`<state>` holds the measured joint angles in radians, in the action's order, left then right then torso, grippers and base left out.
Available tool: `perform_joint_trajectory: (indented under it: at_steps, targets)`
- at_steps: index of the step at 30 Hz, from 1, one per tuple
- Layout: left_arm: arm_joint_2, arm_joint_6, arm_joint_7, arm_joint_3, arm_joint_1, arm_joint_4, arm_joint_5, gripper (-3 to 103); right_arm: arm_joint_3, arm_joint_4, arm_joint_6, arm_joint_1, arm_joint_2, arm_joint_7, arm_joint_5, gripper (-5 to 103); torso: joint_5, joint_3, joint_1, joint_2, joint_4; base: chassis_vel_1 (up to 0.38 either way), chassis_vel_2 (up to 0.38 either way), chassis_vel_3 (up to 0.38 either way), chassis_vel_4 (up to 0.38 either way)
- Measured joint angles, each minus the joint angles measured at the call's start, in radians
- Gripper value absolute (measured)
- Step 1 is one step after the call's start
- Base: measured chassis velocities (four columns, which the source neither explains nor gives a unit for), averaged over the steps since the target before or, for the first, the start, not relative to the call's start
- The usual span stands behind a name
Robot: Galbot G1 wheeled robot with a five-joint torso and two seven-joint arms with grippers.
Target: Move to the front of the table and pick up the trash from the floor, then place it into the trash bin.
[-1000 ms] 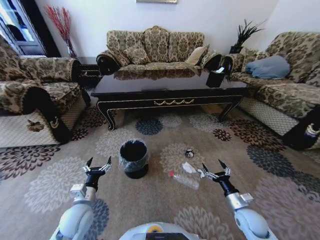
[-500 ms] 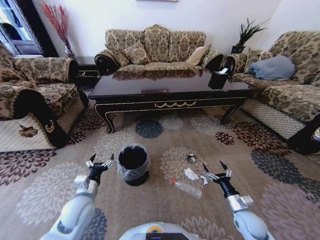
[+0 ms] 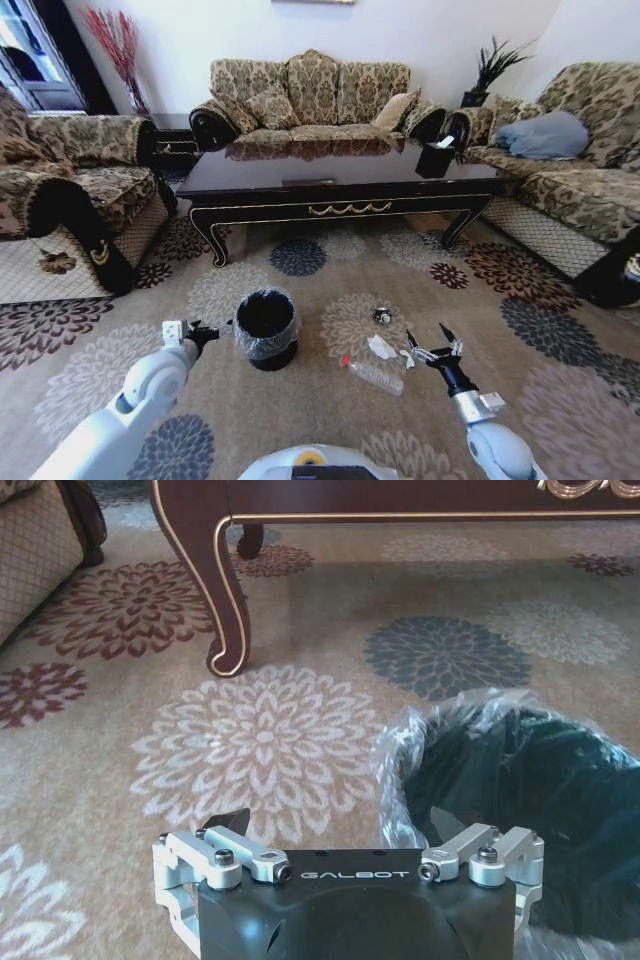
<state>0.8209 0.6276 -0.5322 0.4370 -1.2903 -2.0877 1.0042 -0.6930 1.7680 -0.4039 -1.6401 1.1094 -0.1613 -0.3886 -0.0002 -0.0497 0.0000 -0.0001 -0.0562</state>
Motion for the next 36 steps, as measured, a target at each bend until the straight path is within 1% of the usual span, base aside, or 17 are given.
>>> perform_joint_trajectory:
  at_steps: [4, 6, 7, 10, 12, 13, 14, 16, 18, 19, 22, 27, 33, 34, 36]
  targets:
    - [0.013, -0.009, 0.007, -0.014, 0.046, 0.027, 0.020, 100, 0.009, -0.002, 0.003, 0.010, -0.009, 0.000, 0.000, 100, 0.0003, 0.000, 0.000, 0.000, 0.0002, 0.000, 0.000, 0.000, 0.000]
    - [0.031, -0.010, 0.007, -0.033, 0.093, 0.054, 0.054, 100, 0.014, -0.004, 0.005, 0.016, -0.014, 0.000, -0.001, 100, 0.0001, 0.000, 0.000, 0.000, 0.0002, 0.000, 0.000, 0.000, 0.000]
    - [0.031, -0.010, 0.007, -0.033, 0.093, 0.054, 0.054, 100, 0.014, -0.004, 0.005, 0.016, -0.014, 0.000, -0.001, 100, 0.0001, 0.000, 0.000, 0.000, 0.0002, 0.000, 0.000, 0.000, 0.000]
    - [0.044, -0.001, 0.002, -0.050, 0.126, 0.087, 0.088, 100, 0.019, -0.007, 0.007, 0.020, -0.016, 0.000, -0.001, 100, 0.0001, 0.000, 0.000, 0.000, -0.0002, 0.000, 0.000, 0.000, 0.000]
    - [0.053, 0.009, -0.007, -0.058, 0.145, 0.115, 0.116, 100, 0.025, -0.011, 0.008, 0.026, -0.019, 0.000, -0.001, 100, 0.0002, 0.000, 0.000, 0.000, 0.0004, 0.000, 0.000, 0.000, 0.000]
    - [0.053, 0.009, -0.007, -0.058, 0.145, 0.115, 0.116, 100, 0.025, -0.011, 0.008, 0.026, -0.019, 0.000, -0.001, 100, 0.0002, 0.000, 0.000, 0.000, 0.0004, 0.000, 0.000, 0.000, 0.000]
    - [0.056, 0.014, -0.012, -0.064, 0.159, 0.133, 0.134, 100, 0.027, -0.015, 0.008, 0.027, -0.021, 0.000, -0.001, 100, 0.0002, 0.000, 0.000, 0.000, 0.0004, 0.000, 0.000, 0.000, 0.000]
    - [0.063, 0.021, -0.020, -0.079, 0.186, 0.165, 0.156, 100, 0.035, -0.023, 0.008, 0.035, -0.029, 0.000, -0.002, 100, 0.0000, 0.000, 0.000, 0.000, -0.0001, 0.000, 0.000, 0.000, 0.000]
    - [0.066, 0.023, -0.020, -0.081, 0.191, 0.173, 0.161, 100, 0.039, -0.025, 0.009, 0.038, -0.031, 0.001, -0.002, 100, 0.0002, 0.000, 0.000, 0.000, -0.0001, 0.000, 0.000, 0.000, 0.000]
    - [0.073, 0.028, -0.025, -0.088, 0.205, 0.190, 0.174, 100, 0.047, -0.026, 0.010, 0.044, -0.036, 0.001, -0.003, 100, 0.0003, 0.000, 0.000, 0.000, 0.0004, 0.000, 0.000, 0.000, 0.000]
    - [0.083, 0.033, -0.029, -0.104, 0.229, 0.218, 0.185, 100, 0.053, -0.025, 0.013, 0.048, -0.039, 0.002, -0.004, 100, 0.0001, 0.000, 0.000, 0.000, 0.0003, 0.000, 0.000, 0.000, 0.000]
    - [0.095, 0.050, -0.031, -0.163, 0.284, 0.282, 0.202, 100, 0.057, -0.018, 0.016, 0.050, -0.042, 0.005, -0.007, 100, 0.0002, 0.000, 0.000, 0.000, 0.0001, 0.000, 0.000, 0.000, 0.000]
    - [0.117, 0.051, -0.031, -0.215, 0.317, 0.302, 0.202, 100, 0.060, 0.000, 0.024, 0.039, -0.039, 0.011, -0.018, 100, 0.0002, 0.000, 0.000, 0.000, 0.0000, 0.000, 0.000, 0.000, 0.000]
    - [0.124, 0.056, -0.041, -0.229, 0.326, 0.306, 0.210, 101, 0.060, 0.003, 0.025, 0.037, -0.039, 0.012, -0.019, 100, 0.0002, 0.000, 0.000, 0.000, 0.0000, 0.000, 0.000, 0.000, 0.000]
    - [0.128, 0.069, -0.055, -0.242, 0.338, 0.313, 0.224, 100, 0.059, 0.003, 0.025, 0.035, -0.040, 0.013, -0.019, 100, 0.0002, 0.000, 0.000, 0.000, 0.0001, 0.000, 0.000, 0.000, 0.000]
